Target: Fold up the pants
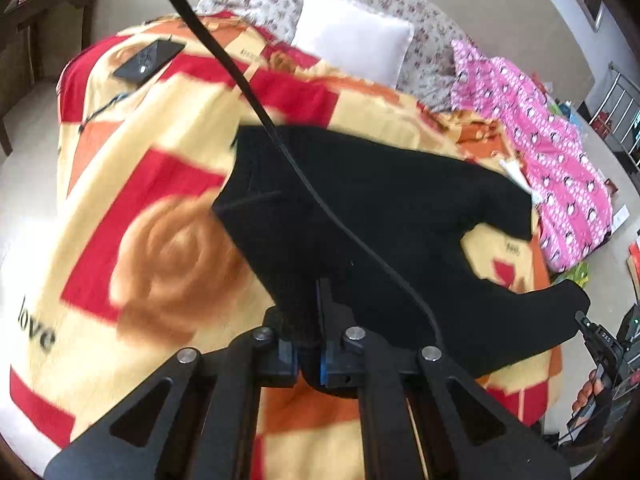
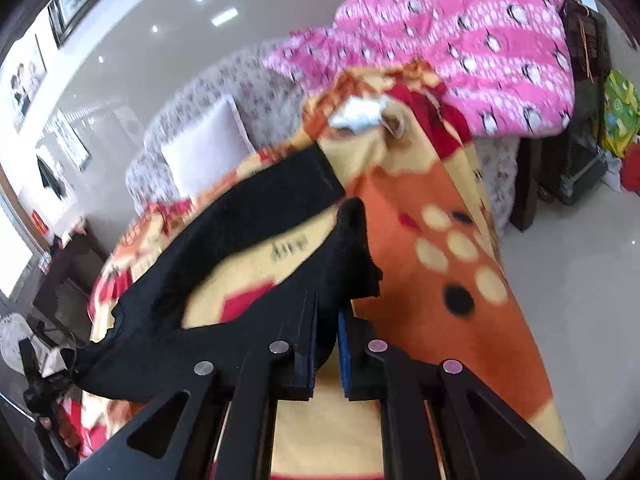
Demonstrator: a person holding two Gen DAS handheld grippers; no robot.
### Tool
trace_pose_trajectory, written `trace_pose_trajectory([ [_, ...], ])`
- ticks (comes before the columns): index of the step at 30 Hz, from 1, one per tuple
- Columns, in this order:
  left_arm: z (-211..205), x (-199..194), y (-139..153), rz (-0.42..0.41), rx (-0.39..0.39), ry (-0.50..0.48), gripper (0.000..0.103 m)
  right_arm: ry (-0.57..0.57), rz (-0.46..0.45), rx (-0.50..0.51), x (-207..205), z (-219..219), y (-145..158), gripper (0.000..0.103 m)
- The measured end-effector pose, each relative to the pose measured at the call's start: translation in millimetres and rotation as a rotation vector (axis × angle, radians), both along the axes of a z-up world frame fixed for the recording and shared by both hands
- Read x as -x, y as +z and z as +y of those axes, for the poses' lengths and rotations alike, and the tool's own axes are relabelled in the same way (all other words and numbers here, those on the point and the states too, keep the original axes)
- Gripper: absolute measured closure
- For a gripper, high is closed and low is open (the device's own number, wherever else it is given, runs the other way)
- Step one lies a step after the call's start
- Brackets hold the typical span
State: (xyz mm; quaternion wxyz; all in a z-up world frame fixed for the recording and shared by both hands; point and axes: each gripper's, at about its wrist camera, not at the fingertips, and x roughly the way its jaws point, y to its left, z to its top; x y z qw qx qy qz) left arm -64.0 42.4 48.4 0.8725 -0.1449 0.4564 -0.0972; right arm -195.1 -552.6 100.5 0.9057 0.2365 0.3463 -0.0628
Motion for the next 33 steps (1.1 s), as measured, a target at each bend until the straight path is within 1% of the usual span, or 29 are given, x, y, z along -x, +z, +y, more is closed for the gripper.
trace_pose_trajectory([
  [1, 3.8, 4.4, -10.6, 0.005, 0.012, -0.007, 0.097, 0.005, 0.031, 0.001, 0.7, 0.1, -8.5, 0.089],
  [2, 5.5, 6.7, -19.5, 0.017, 0.017, -0.007, 0.096, 0.010, 0.089, 0.008, -1.8, -0.3, -22.3, 0.085],
  [4, 4.7, 9.7, -27.2, 0.036, 0.004, -0.004, 0.091, -0.006, 0.166, 0.043, -5.3, 0.6, -36.9, 0.074],
  [5, 4.8, 12.3, -26.7, 0.028, -0.038, 0.009, 0.088, -0.019, 0.203, 0.072, -7.2, 0.4, -40.5, 0.072],
  [6, 5.0, 15.5, -22.8, 0.014, -0.068, 0.018, 0.082, -0.031, 0.216, 0.095, -8.1, -0.8, -38.5, 0.066],
  [7, 7.6, 18.2, -15.6, -0.004, -0.097, 0.029, 0.075, -0.043, 0.203, 0.113, -7.8, -2.2, -30.9, 0.057],
  [8, 11.1, 20.4, -8.9, -0.020, -0.104, 0.031, 0.072, -0.053, 0.181, 0.130, -6.9, -3.3, -22.0, 0.053],
  [9, 15.8, 22.6, 0.0, -0.041, -0.114, 0.037, 0.064, -0.054, 0.154, 0.146, -6.8, -2.5, -12.3, 0.046],
  [10, 19.6, 24.9, 8.4, -0.066, -0.136, 0.051, 0.054, -0.048, 0.124, 0.163, -8.8, -0.3, -2.0, 0.043],
  [11, 22.6, 25.2, 14.2, -0.084, -0.156, 0.059, 0.048, -0.021, 0.087, 0.180, -14.8, 5.4, 11.4, 0.042],
  [12, 25.2, 25.0, 22.4, -0.109, -0.181, 0.063, 0.037, 0.013, 0.060, 0.185, -21.0, 11.4, 19.8, 0.041],
  [13, 25.6, 23.7, 29.3, -0.127, -0.195, 0.057, 0.032, 0.047, 0.039, 0.185, -28.0, 17.9, 25.1, 0.038],
  [15, 24.2, 19.2, 39.5, -0.158, -0.205, 0.043, 0.029, 0.151, -0.005, 0.179, -50.4, 39.4, 34.8, 0.036],
  [16, 23.3, 15.0, 42.8, -0.169, -0.201, 0.042, 0.026, 0.210, -0.027, 0.183, -64.3, 55.0, 37.6, 0.036],
  [18, 21.1, 5.4, 44.7, -0.175, -0.165, 0.038, 0.020, 0.309, -0.053, 0.203, -89.1, 81.1, 37.8, 0.036],
  [20, 11.4, -16.4, 39.9, -0.166, -0.101, 0.027, 0.020, 0.412, -0.044, 0.245, -119.1, 113.6, 30.3, 0.036],
  [21, 7.4, -25.5, 35.7, -0.159, -0.090, 0.027, 0.020, 0.447, -0.034, 0.267, -133.2, 124.9, 27.1, 0.036],
  [22, 3.1, -35.2, 31.0, -0.145, -0.086, 0.024, 0.020, 0.490, -0.022, 0.304, -151.9, 140.5, 23.1, 0.036],
  [23, 1.9, -39.6, 27.3, -0.133, -0.085, 0.018, 0.020, 0.509, -0.017, 0.334, -162.7, 149.4, 21.5, 0.036],
  [25, -6.6, -53.9, 17.9, -0.112, -0.093, 0.013, 0.020, 0.567, -0.004, 0.445, -193.3, 174.2, 15.7, 0.036],
  [26, -9.5, -64.2, 10.3, -0.091, -0.105, 0.012, 0.020, 0.584, -0.003, 0.475, -197.7, 185.1, 13.9, 0.036],
  [28, -11.8, -75.2, 0.6, -0.059, -0.114, 0.011, 0.020, 0.632, -0.001, 0.556, -220.7, 203.7, 9.9, 0.036],
  [31, -6.3, -84.9, -10.4, -0.032, -0.111, 0.035, 0.020, 0.691, 0.024, 0.657, -255.1, 221.3, -2.0, 0.036],
  [32, -4.1, -87.3, -12.7, -0.026, -0.110, 0.044, 0.020, 0.705, 0.035, 0.683, -262.4, 221.2, -6.8, 0.036],
  [33, -1.3, -89.8, -14.4, -0.022, -0.107, 0.053, 0.020, 0.722, 0.054, 0.730, -273.6, 225.1, -12.6, 0.036],
])
